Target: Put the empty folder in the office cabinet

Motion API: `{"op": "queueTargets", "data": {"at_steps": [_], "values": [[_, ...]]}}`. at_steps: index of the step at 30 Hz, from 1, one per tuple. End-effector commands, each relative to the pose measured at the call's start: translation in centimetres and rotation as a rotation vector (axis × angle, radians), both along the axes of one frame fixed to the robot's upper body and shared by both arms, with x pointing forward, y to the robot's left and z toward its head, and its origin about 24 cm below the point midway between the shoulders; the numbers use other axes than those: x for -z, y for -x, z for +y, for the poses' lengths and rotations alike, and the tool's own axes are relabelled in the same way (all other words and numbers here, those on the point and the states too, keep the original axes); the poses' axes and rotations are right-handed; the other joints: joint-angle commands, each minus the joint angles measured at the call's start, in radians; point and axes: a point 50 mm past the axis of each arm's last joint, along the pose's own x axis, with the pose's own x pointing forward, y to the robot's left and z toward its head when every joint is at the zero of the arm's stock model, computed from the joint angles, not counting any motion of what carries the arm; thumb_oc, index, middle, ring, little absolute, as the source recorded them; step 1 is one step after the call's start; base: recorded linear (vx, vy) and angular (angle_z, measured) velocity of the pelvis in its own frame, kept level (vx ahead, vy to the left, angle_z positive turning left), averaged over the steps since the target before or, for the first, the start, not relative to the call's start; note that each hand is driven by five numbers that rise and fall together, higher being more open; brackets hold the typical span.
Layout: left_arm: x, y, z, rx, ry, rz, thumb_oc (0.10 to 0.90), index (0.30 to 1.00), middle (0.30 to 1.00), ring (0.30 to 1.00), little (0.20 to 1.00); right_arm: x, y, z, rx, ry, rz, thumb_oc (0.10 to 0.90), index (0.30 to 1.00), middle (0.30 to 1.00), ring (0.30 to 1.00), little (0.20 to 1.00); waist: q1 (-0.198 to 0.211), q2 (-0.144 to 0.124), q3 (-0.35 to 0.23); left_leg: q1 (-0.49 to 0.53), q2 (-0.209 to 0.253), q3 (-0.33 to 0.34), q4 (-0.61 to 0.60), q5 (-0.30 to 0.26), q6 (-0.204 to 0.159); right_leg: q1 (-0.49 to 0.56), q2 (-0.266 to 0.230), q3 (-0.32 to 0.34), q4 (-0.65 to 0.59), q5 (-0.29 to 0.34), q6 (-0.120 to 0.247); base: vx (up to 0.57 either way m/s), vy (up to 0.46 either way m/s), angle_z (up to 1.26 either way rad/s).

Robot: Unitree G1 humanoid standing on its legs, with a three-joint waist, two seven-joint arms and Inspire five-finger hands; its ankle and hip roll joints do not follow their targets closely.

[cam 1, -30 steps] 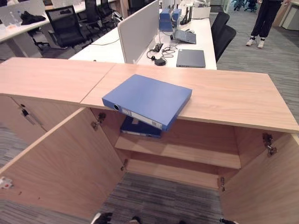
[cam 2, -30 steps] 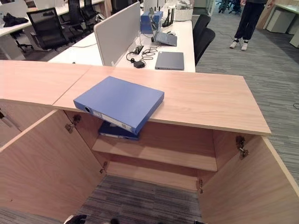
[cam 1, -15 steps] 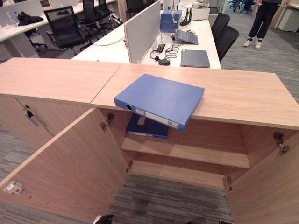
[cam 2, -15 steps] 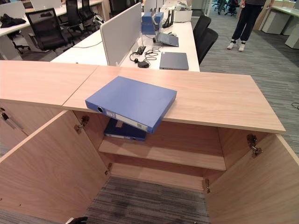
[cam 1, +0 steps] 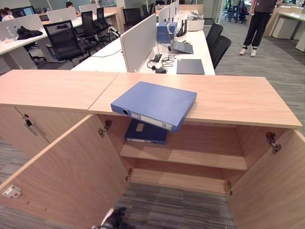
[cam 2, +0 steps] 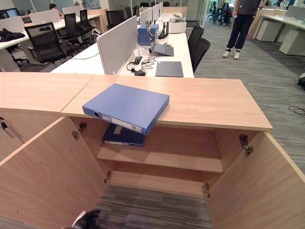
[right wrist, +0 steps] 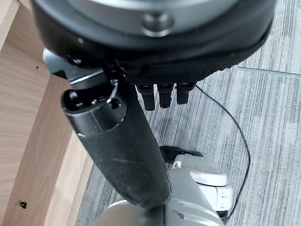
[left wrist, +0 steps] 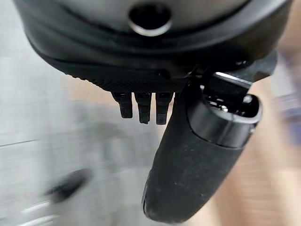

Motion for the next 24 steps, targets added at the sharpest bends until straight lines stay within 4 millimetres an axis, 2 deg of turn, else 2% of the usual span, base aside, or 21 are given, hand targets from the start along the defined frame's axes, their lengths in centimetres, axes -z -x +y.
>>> {"op": "queueTargets", "data": {"at_steps": [1, 4, 5, 8, 9, 11, 16, 20, 22, 24], "values": [[-6.1, -6.4, -0.1, -0.066, -0.059, -0.443, 0.800, 0.900, 0.900, 0.900, 0.900, -0.8, -3.4, -0.2, -0.029, 0.061, -0.126, 0.800, 0.900, 0.900, 0.900, 0.900, 0.016, -0.008, 0.058, 0.065, -0.029, -0.017, 0.002, -0.070, -0.021, 0.057, -0.006, -0.050, 0.018, -0.148, 0.054, 0.00, -0.062, 0.08], [-9.2, -7.6, -0.7, -0.114, -0.058, -0.634, 0.800, 0.900, 0.900, 0.900, 0.900, -0.6, -2.8, 0.1, -0.024, 0.064, -0.122, 0.800, 0.900, 0.900, 0.900, 0.900, 0.018, -0.018, 0.056, 0.065, -0.030, -0.024, 0.002, -0.072, -0.022, 0.065, -0.005, -0.054, 0.015, -0.152, 0.055, 0.01, -0.051, 0.13], [-12.1, -8.5, -0.4, -0.110, -0.146, -0.780, 0.800, 0.900, 0.900, 0.900, 0.900, -0.5, -2.4, 0.2, -0.011, 0.067, -0.109, 0.800, 0.900, 0.900, 0.900, 0.900, 0.018, -0.022, 0.052, 0.069, -0.031, -0.028, 0.002, -0.075, -0.022, 0.072, -0.006, -0.053, 0.015, -0.156, 0.057, 0.02, -0.041, 0.07], [-15.1, -9.2, 0.8, -0.066, -0.333, -0.910, 0.800, 0.900, 0.900, 0.900, 0.900, -0.3, -1.9, 0.2, 0.001, 0.069, -0.092, 0.800, 0.900, 0.900, 0.900, 0.900, 0.017, -0.022, 0.047, 0.074, -0.032, -0.026, 0.002, -0.080, -0.024, 0.077, -0.006, -0.051, 0.015, -0.157, 0.057, 0.01, -0.012, -0.01], [-15.1, -9.2, 0.9, -0.066, -0.335, -0.910, 0.800, 0.900, 0.900, 0.900, 0.900, -0.3, -1.9, 0.2, 0.001, 0.068, -0.093, 0.800, 0.900, 0.900, 0.900, 0.900, 0.018, -0.023, 0.048, 0.075, -0.032, -0.026, 0.002, -0.080, -0.024, 0.078, -0.007, -0.051, 0.015, -0.158, 0.057, 0.00, 0.000, 0.00], [-18.1, -10.1, 2.1, -0.021, -0.547, -1.023, 0.800, 0.900, 0.900, 0.900, 0.900, -0.2, -1.3, 0.2, -0.007, 0.064, -0.072, 0.800, 0.900, 0.900, 0.900, 0.900, 0.016, -0.023, 0.043, 0.083, -0.031, -0.022, 0.002, -0.085, -0.027, 0.081, -0.006, -0.051, 0.015, -0.158, 0.057, 0.00, 0.000, 0.00], [-22.4, -10.7, 2.9, 0.035, -0.807, -1.187, 0.800, 0.900, 0.900, 0.900, 0.900, 0.1, -0.4, 0.2, -0.006, 0.054, -0.039, 0.800, 0.900, 0.900, 0.900, 0.900, 0.013, -0.018, 0.035, 0.088, -0.031, -0.018, 0.002, -0.089, -0.030, 0.086, -0.004, -0.051, 0.015, -0.159, 0.060, 0.00, -0.002, 0.02], [-25.1, -11.1, 2.8, 0.094, -0.963, -1.282, 0.800, 0.900, 0.900, 0.900, 0.900, 0.2, -0.1, 0.3, -0.020, 0.049, -0.022, 0.800, 0.900, 0.900, 0.900, 0.900, 0.008, -0.015, 0.031, 0.092, -0.029, -0.014, 0.002, -0.091, -0.032, 0.087, -0.002, -0.049, 0.015, -0.160, 0.061, 0.00, 0.000, 0.00], [-27.7, -11.3, 2.5, 0.165, -1.107, -1.367, 0.800, 0.900, 0.900, 0.900, 0.900, 0.2, -0.1, 0.2, -0.044, 0.049, -0.022, 0.800, 0.900, 0.900, 0.900, 0.900, 0.002, -0.010, 0.027, 0.099, -0.026, 0.000, 0.002, -0.093, -0.034, 0.086, 0.003, -0.045, 0.015, -0.159, 0.063, 0.00, -0.018, -0.07], [-28.8, -11.4, 2.3, 0.210, -1.164, -1.402, 0.800, 0.900, 0.900, 0.900, 0.900, 0.1, -0.1, 0.0, -0.053, 0.053, -0.019, 0.800, 0.900, 0.900, 0.900, 0.900, -0.003, -0.006, 0.024, 0.102, -0.025, 0.005, 0.002, -0.093, -0.035, 0.087, 0.004, -0.046, 0.014, -0.159, 0.065, 0.01, -0.004, -0.14]]}}
